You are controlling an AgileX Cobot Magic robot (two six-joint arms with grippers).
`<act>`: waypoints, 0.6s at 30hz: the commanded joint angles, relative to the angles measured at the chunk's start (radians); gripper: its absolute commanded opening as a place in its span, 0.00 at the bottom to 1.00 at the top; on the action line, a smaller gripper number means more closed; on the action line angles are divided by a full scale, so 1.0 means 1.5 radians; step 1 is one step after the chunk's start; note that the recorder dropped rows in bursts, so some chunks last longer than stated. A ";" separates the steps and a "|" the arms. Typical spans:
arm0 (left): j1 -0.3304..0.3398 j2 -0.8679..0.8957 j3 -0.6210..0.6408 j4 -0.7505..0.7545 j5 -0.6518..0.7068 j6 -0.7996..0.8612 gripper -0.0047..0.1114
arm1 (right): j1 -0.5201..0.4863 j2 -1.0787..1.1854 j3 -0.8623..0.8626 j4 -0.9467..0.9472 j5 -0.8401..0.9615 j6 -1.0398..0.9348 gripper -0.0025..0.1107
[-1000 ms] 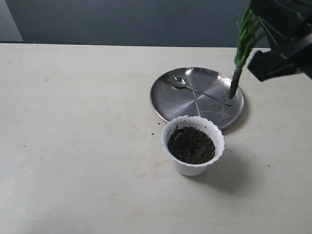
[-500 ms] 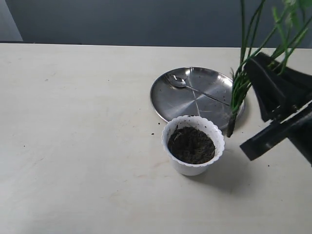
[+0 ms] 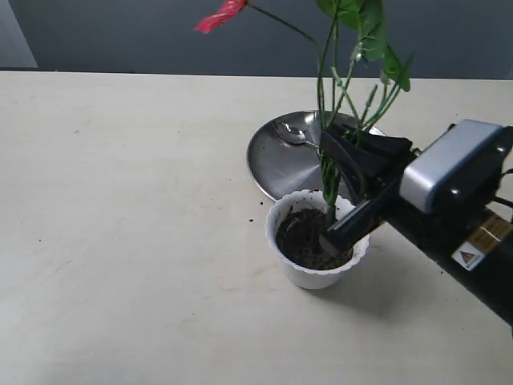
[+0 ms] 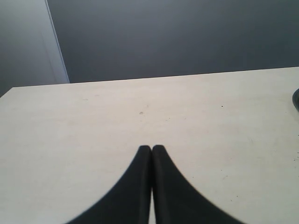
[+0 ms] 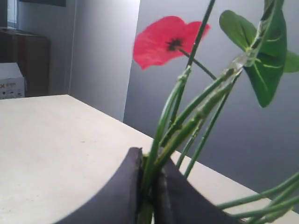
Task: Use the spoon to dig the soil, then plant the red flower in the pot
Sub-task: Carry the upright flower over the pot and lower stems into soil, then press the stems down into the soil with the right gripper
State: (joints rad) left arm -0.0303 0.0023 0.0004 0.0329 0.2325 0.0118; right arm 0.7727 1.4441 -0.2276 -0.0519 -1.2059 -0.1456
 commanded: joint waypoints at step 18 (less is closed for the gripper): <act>-0.001 -0.002 0.000 0.002 0.000 -0.002 0.04 | -0.003 0.264 -0.085 -0.019 -0.010 -0.038 0.02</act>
State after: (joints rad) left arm -0.0303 0.0023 0.0004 0.0329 0.2325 0.0118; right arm 0.7727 1.8367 -0.3532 -0.0938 -1.2217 -0.2197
